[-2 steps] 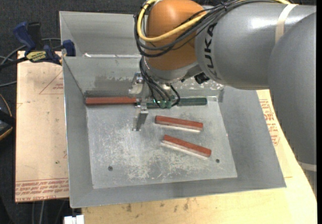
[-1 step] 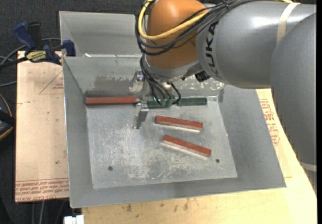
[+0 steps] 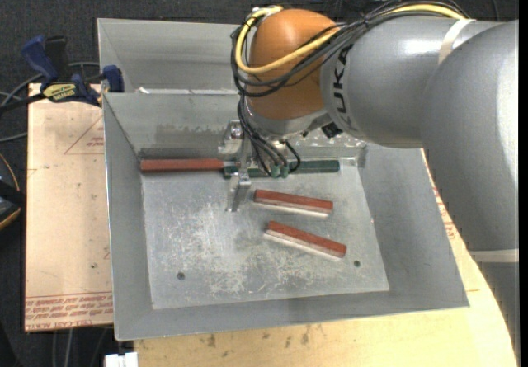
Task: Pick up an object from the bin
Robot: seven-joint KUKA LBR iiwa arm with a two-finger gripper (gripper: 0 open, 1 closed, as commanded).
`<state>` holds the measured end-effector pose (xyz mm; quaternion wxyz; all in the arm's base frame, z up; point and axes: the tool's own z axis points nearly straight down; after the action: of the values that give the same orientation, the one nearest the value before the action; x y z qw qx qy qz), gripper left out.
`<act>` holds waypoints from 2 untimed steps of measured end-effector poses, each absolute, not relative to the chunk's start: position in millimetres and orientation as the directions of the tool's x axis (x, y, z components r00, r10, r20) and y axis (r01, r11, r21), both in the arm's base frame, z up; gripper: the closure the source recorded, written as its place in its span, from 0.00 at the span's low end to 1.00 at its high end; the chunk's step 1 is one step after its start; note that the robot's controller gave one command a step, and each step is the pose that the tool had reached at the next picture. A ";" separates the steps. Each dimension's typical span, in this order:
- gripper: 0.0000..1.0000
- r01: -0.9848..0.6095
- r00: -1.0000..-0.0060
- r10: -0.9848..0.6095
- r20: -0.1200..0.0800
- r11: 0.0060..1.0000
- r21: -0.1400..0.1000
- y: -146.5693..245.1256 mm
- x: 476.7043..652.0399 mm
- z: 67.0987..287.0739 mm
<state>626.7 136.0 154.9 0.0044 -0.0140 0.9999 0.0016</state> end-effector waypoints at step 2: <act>0.00 -0.283 -0.959 -0.283 -0.002 0.959 0.001 80.5 638.8 124.9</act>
Offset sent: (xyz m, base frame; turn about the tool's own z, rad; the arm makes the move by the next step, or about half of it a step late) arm 0.0107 -0.0640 -0.0196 -0.2761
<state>638.8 80.5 124.9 0.0009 -0.1430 0.9897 0.0007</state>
